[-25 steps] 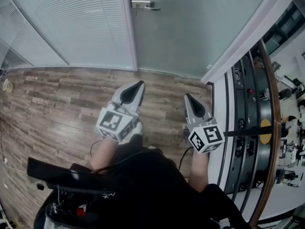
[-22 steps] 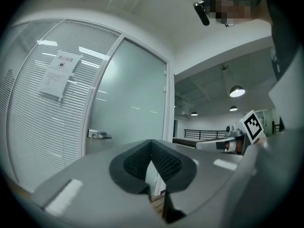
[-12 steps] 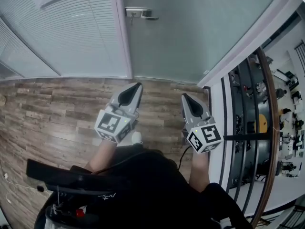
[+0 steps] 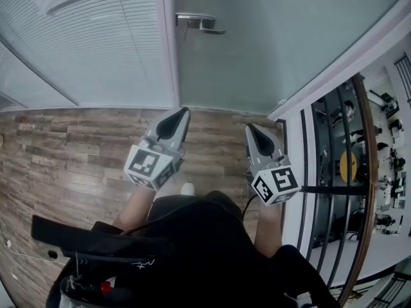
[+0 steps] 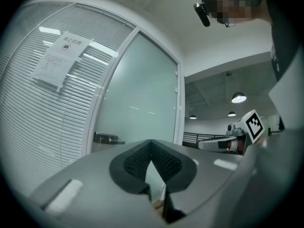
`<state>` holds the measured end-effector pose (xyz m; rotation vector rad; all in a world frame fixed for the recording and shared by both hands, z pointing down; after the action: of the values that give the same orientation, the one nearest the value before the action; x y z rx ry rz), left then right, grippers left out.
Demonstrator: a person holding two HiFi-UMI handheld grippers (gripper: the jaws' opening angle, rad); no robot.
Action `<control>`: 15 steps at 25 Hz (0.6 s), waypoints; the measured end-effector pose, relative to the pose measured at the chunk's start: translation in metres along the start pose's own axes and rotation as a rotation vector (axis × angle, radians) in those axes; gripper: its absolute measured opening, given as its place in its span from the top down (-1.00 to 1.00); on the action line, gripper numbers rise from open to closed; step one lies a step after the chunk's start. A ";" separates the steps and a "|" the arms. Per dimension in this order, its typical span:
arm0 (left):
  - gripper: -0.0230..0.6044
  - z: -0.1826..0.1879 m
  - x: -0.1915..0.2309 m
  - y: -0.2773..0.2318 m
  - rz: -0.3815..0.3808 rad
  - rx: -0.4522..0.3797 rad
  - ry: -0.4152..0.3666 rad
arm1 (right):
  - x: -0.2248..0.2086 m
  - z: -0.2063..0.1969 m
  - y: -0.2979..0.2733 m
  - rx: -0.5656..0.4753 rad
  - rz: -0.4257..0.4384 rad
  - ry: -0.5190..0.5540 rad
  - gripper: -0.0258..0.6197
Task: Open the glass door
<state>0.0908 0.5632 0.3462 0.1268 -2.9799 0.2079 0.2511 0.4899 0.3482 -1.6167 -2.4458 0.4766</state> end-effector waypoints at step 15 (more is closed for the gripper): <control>0.93 0.005 0.045 -0.035 0.065 0.003 0.017 | -0.032 0.018 -0.065 0.006 0.058 0.009 0.91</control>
<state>0.0487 0.5243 0.3535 0.0278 -2.9694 0.2199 0.2021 0.4345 0.3551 -1.6875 -2.3951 0.4835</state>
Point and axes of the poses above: the fingertips, and each gripper's own axes: y backward along the fingers, x to its left, z out of its top, the point moved 2 cm from there along y, backward along the fingers, and after that the axes turned 11 degrees about x, right-handed, at the moved point
